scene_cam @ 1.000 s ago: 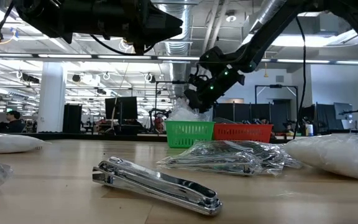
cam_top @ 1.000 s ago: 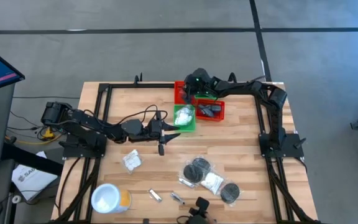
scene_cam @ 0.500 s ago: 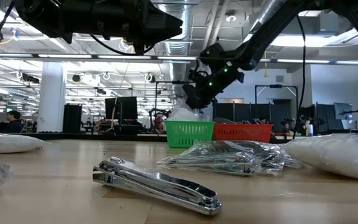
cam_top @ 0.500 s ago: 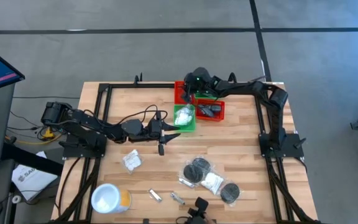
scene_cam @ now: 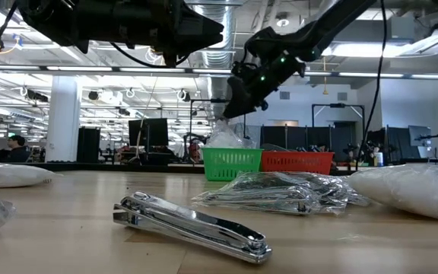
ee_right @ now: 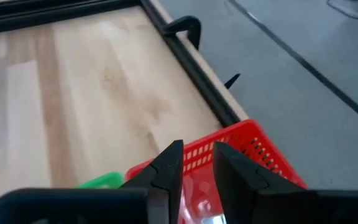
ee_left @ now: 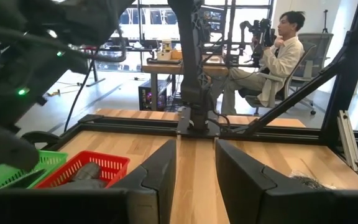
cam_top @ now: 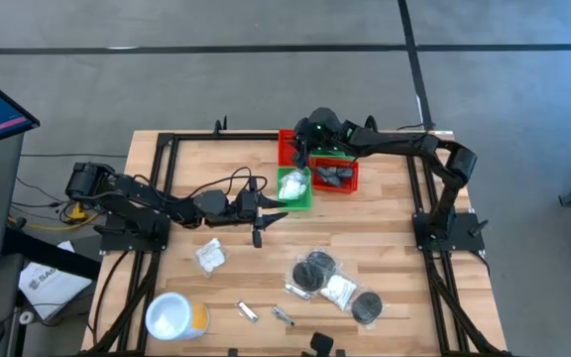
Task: Pick & Place Travel size toiletries
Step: Put the white cotton pack into the left green bin
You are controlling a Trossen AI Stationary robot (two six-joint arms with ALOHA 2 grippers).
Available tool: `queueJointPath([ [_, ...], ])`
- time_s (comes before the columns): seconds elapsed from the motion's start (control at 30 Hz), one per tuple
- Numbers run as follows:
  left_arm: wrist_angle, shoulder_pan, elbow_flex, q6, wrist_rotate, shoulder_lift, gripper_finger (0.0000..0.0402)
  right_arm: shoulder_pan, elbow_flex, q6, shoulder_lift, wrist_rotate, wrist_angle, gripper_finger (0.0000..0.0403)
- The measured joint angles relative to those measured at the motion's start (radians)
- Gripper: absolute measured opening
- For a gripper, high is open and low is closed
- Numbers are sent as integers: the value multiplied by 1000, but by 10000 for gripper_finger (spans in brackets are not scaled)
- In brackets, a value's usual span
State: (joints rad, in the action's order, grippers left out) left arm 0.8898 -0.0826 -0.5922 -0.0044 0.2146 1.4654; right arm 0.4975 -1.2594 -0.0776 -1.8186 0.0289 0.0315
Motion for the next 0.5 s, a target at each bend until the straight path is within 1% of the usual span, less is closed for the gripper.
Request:
queueJointPath([
  [0.3,0,0,0,0,4,0,104,-72,0,25,48,0,134,77],
  [0.5,0,0,0,0,3,0,104,-141,0,49,72,0,201,77],
])
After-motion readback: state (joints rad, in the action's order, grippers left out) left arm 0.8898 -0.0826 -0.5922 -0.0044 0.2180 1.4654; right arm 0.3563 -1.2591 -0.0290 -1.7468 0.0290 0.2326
